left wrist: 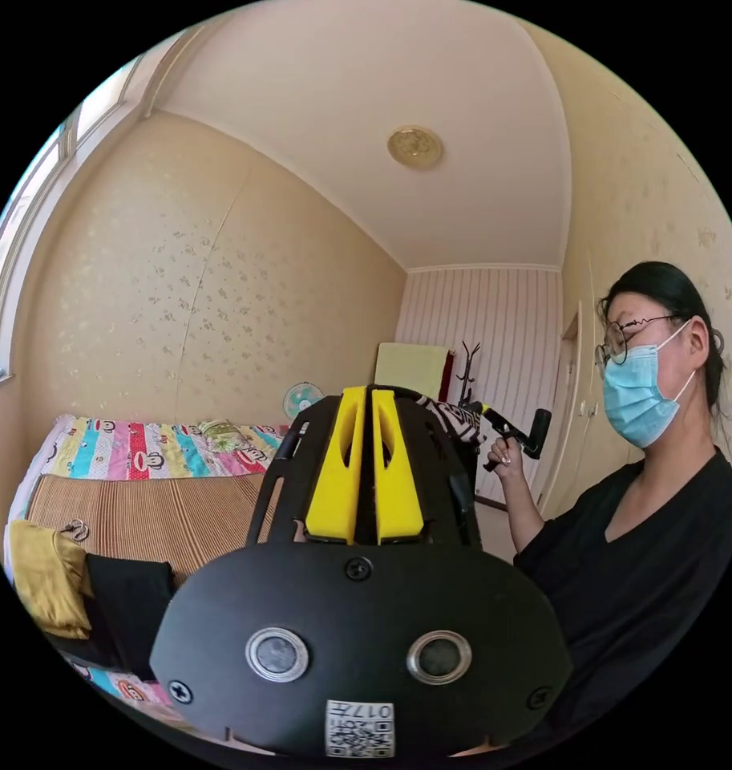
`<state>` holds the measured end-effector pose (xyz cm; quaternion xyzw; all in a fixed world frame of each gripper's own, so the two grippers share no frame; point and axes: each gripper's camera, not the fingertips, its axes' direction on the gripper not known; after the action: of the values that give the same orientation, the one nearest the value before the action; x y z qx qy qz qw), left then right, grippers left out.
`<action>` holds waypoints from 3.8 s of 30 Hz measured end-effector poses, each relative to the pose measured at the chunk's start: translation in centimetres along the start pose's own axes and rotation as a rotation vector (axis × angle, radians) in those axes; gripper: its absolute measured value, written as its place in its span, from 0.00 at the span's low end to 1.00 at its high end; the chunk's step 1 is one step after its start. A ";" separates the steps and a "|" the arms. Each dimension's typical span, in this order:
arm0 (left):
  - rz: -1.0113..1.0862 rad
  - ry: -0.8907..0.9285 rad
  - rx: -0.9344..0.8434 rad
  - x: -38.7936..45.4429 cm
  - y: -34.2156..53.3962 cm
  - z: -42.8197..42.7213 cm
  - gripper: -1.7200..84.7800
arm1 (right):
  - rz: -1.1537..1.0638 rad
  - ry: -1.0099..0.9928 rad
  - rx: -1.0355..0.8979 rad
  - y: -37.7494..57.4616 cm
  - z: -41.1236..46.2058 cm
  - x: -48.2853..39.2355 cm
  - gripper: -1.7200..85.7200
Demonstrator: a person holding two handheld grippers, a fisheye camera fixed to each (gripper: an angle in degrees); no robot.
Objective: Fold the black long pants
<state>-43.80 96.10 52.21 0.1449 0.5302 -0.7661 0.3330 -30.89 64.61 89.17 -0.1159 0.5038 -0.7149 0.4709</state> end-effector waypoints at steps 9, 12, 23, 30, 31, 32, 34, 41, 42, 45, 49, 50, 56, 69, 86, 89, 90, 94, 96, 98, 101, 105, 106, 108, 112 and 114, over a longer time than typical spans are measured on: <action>-0.177 -0.043 -0.236 -19.6 -3.3 23.1 0.02 | 0.207 0.051 -0.168 -1.2 15.9 11.1 0.03; -0.158 -0.184 -0.501 -29.4 0.0 37.1 0.04 | 0.342 0.162 -0.345 -0.8 29.9 17.4 0.03; -0.395 -0.296 -0.986 -36.1 24.3 45.4 0.10 | 0.252 0.220 -0.970 26.8 47.4 15.6 0.05; -0.404 -0.107 -0.846 -23.0 31.3 38.3 0.10 | 0.298 0.236 -0.992 33.1 38.1 12.0 0.08; -0.411 -0.113 -0.829 -22.0 31.5 37.6 0.10 | 0.309 0.267 -0.964 33.1 36.2 11.7 0.09; -0.415 -0.150 -0.804 -20.2 31.9 36.2 0.10 | 0.342 0.318 -0.939 33.1 34.5 11.7 0.09; -0.447 -0.302 -0.780 -18.0 32.6 34.1 0.11 | 0.419 0.359 -0.915 33.6 32.8 12.4 0.10; -0.823 -0.638 -0.741 -15.8 39.0 32.3 0.15 | 0.709 0.248 -0.951 38.5 33.4 15.3 0.12; -0.789 -0.653 -0.736 -15.6 38.9 32.5 0.14 | 0.704 0.272 -0.950 38.5 33.5 15.2 0.11; -0.740 -0.547 -0.854 -16.8 39.3 33.7 0.07 | 0.763 0.277 -1.013 38.2 33.9 15.6 0.07; -0.751 -0.402 -0.897 -17.2 38.5 32.5 0.06 | 0.733 0.314 -0.986 35.5 31.6 15.2 0.06; -0.736 -0.371 -0.884 -16.8 38.0 32.0 0.06 | 0.719 0.342 -0.986 34.9 30.5 14.9 0.06; -0.629 -0.487 -0.918 -14.7 39.1 30.7 0.07 | 0.840 0.422 -1.079 37.6 28.1 14.2 0.05; -0.788 -0.743 -0.742 -19.1 38.1 16.9 0.13 | 0.807 0.322 -1.033 33.0 25.6 11.9 0.03; -0.814 -0.287 -0.657 -21.2 37.9 8.8 0.02 | 0.148 -0.301 -1.001 26.6 31.9 -9.9 0.10; -0.841 -0.175 -0.524 -21.2 35.5 7.6 0.01 | 0.067 -0.398 -0.955 26.2 32.7 -15.4 0.12; -0.865 -0.127 -0.486 -21.4 34.8 7.4 0.01 | 0.048 -0.416 -0.939 26.0 32.7 -16.5 0.12; -0.900 0.070 -0.393 -22.3 32.7 7.9 0.01 | -0.121 -0.333 -0.820 25.1 32.1 -24.1 0.15; -0.879 0.108 -0.389 -22.7 30.9 8.2 0.01 | -0.195 -0.318 -0.793 25.0 32.0 -26.7 0.17; -0.862 0.126 -0.390 -23.1 29.6 8.3 0.01 | -0.282 -0.301 -0.744 25.1 31.9 -29.8 0.18; -0.857 0.143 -0.365 -23.9 28.1 8.1 0.01 | -0.356 -0.255 -0.663 25.4 32.3 -33.0 0.20; -0.857 0.142 -0.338 -24.9 26.7 7.1 0.01 | -0.456 -0.219 -0.621 26.0 34.6 -36.2 0.23; -0.857 0.139 -0.333 -25.1 26.5 6.9 0.01 | -0.464 -0.202 -0.610 26.1 35.6 -36.7 0.23; -0.884 0.125 -0.298 -26.3 26.5 5.7 0.01 | -0.450 -0.191 -0.592 25.6 37.2 -37.0 0.21; -0.882 0.045 -0.208 -27.9 26.5 2.2 0.04 | -0.379 -0.169 -0.511 23.1 41.0 -35.9 0.07; -0.869 -0.065 -0.167 -28.1 27.0 -0.9 0.07 | -0.351 -0.213 -0.517 21.8 43.5 -34.8 0.05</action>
<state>-5.34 101.05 48.68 -0.1431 0.5911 -0.7937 0.0070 27.55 64.46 102.15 -0.3909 0.5887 -0.6174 0.3455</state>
